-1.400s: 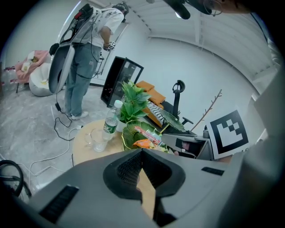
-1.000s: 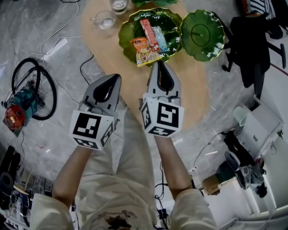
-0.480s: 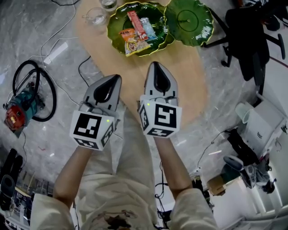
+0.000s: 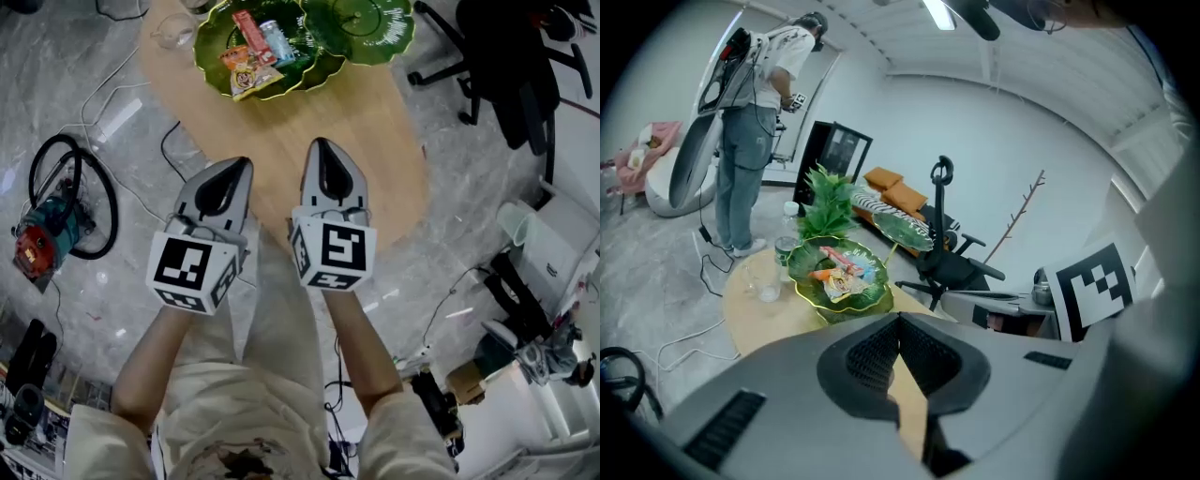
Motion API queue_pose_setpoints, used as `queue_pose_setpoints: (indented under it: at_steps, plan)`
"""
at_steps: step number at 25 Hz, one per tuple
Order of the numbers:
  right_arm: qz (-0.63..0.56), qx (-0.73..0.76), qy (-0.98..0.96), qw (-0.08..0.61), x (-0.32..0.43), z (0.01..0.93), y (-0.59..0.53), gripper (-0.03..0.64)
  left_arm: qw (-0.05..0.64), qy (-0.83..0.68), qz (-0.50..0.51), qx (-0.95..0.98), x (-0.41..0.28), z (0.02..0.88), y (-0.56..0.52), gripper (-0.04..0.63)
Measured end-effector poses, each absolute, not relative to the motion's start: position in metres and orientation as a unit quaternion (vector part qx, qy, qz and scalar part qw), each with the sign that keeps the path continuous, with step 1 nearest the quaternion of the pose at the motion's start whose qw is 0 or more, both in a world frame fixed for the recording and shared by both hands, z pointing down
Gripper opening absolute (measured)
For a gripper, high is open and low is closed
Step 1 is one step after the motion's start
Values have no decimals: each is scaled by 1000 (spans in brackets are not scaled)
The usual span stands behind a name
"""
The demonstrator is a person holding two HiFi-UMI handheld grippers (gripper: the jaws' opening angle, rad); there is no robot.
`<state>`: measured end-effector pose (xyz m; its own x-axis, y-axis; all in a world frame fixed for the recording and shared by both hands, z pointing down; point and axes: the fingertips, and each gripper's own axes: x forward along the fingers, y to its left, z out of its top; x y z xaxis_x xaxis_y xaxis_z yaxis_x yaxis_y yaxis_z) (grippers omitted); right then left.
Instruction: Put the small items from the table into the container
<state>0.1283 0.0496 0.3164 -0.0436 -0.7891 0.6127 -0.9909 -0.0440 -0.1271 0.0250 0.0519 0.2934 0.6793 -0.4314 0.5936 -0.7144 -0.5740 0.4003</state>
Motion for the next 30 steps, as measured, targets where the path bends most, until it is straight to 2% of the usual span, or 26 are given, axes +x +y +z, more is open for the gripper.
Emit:
queue_pose_setpoints:
  at_steps: [18, 30]
  plan:
    - [284, 696, -639, 164, 196, 296, 118, 6, 284, -281, 245, 883, 96, 268, 101, 6]
    - [286, 694, -643, 152, 207, 264, 142, 6, 265, -266, 248, 893, 121, 237, 123, 6]
